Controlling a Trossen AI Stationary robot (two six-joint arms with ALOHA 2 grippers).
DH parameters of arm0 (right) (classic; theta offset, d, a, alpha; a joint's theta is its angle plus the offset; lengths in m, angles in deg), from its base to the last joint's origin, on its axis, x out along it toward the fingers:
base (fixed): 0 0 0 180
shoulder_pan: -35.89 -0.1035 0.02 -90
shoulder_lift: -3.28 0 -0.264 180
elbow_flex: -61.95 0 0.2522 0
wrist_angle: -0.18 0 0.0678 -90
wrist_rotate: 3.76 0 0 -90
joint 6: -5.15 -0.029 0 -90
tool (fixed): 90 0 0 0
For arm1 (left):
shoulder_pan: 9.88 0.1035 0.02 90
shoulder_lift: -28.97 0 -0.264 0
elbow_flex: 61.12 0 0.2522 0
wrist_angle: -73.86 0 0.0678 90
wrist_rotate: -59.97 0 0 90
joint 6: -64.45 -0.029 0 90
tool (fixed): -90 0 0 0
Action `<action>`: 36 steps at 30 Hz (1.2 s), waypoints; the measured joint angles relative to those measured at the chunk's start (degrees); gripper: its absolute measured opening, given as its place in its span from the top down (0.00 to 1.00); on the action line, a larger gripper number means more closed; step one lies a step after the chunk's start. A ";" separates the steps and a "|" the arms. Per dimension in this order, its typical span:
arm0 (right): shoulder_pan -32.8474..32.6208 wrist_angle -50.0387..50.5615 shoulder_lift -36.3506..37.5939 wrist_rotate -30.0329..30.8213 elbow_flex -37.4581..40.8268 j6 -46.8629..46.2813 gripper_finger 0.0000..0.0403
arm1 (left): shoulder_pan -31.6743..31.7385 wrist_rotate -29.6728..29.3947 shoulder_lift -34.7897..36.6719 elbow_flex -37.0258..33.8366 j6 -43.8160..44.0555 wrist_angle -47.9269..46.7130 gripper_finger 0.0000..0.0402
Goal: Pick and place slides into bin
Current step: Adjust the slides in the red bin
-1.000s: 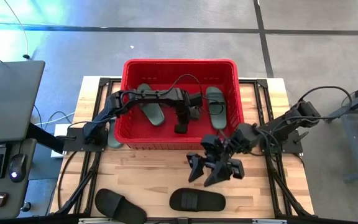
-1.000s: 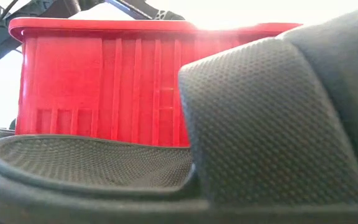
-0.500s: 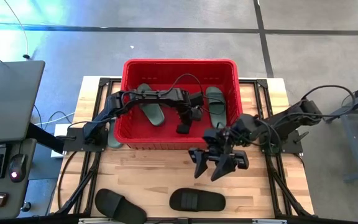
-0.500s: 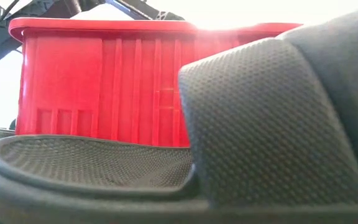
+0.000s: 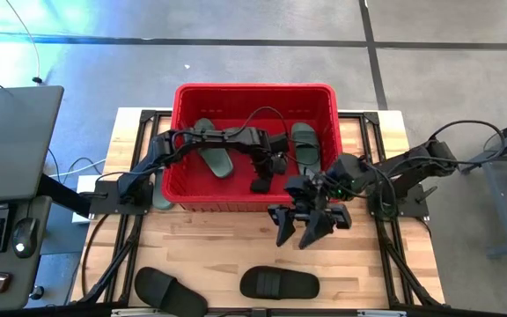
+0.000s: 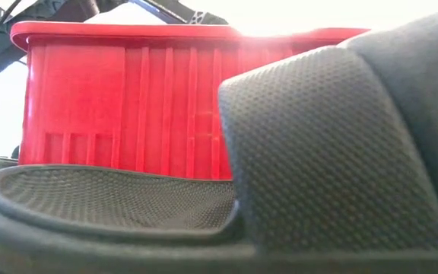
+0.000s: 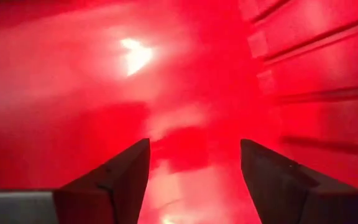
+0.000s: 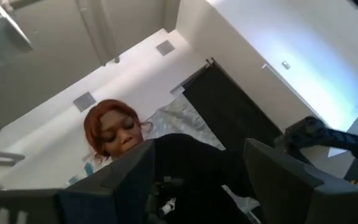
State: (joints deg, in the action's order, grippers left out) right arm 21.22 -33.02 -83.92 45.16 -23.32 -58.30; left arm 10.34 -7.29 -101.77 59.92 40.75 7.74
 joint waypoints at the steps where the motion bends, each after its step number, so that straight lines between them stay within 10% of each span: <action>1: 0.48 -0.01 0.00 -0.01 0.00 -0.23 0.41 | 0.01 2.57 -0.10 0.00 -0.55 0.24 0.41; 15: 10.36 -0.02 0.00 1.53 0.00 -1.03 0.41 | -0.13 5.08 2.14 2.09 -0.49 -3.42 0.50; 25: 12.91 5.57 0.00 3.15 0.00 -5.69 0.41 | -0.80 -21.02 4.79 18.31 -10.62 -22.04 0.55; 36: 19.59 33.07 5.32 3.08 0.02 -0.68 0.41 | 0.87 -35.13 10.17 25.43 -13.72 -36.28 0.43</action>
State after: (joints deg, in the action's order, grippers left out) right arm 40.81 0.05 -78.60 48.25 -23.30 -58.98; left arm 11.21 -42.42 -91.60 85.35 27.03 -28.54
